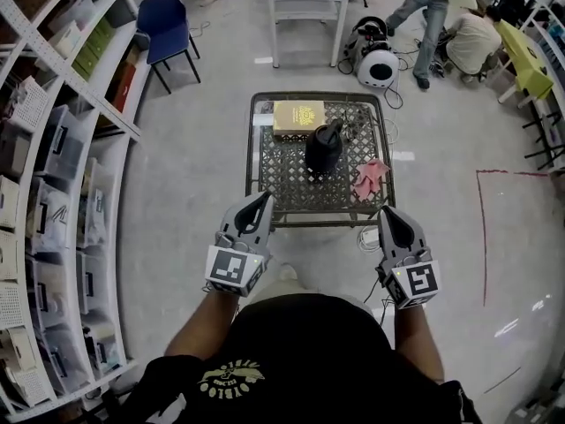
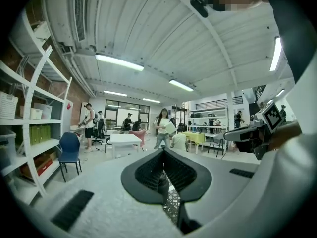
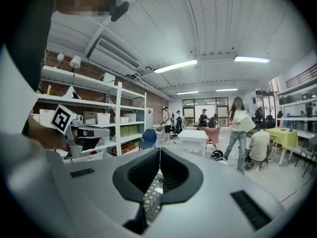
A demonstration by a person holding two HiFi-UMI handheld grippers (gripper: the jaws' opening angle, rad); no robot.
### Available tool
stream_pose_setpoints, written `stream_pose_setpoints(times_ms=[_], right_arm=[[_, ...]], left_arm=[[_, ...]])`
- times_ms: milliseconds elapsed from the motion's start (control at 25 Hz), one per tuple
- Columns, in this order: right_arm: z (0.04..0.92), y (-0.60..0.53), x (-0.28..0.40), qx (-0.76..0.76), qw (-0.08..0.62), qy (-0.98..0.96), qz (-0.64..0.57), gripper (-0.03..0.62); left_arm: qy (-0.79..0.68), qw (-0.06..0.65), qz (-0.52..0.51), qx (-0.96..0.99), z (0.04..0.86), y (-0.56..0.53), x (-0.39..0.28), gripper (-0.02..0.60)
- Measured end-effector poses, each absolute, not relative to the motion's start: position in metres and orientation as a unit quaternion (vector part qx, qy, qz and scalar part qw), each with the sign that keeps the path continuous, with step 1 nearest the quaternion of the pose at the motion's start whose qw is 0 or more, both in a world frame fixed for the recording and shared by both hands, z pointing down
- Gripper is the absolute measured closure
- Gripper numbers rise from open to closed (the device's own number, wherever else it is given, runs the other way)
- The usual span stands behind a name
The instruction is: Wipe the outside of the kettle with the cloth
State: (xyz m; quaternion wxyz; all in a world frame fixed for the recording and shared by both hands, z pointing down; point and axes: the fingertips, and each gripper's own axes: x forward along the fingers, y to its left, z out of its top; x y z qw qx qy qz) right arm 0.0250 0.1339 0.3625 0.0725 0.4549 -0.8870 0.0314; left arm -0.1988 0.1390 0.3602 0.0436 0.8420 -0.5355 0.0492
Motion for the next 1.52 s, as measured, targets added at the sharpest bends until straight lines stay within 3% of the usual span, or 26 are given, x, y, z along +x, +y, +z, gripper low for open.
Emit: stream_pose_setpoints(times_ms=[800,1520], right_arm=[[0.369,0.095,0.015,0.478,0.092,-0.873,0.036,0.583],[0.413,-0.019,0.030,0.440,0.099,-0.890,0.072,0.583]], left_arm=[[-0.510,0.078,0.047,0.856,0.387,0.094,-0.208,0.575],[-0.519,0.109,0.125,0.839,0.441,0.001,-0.186,0.575]])
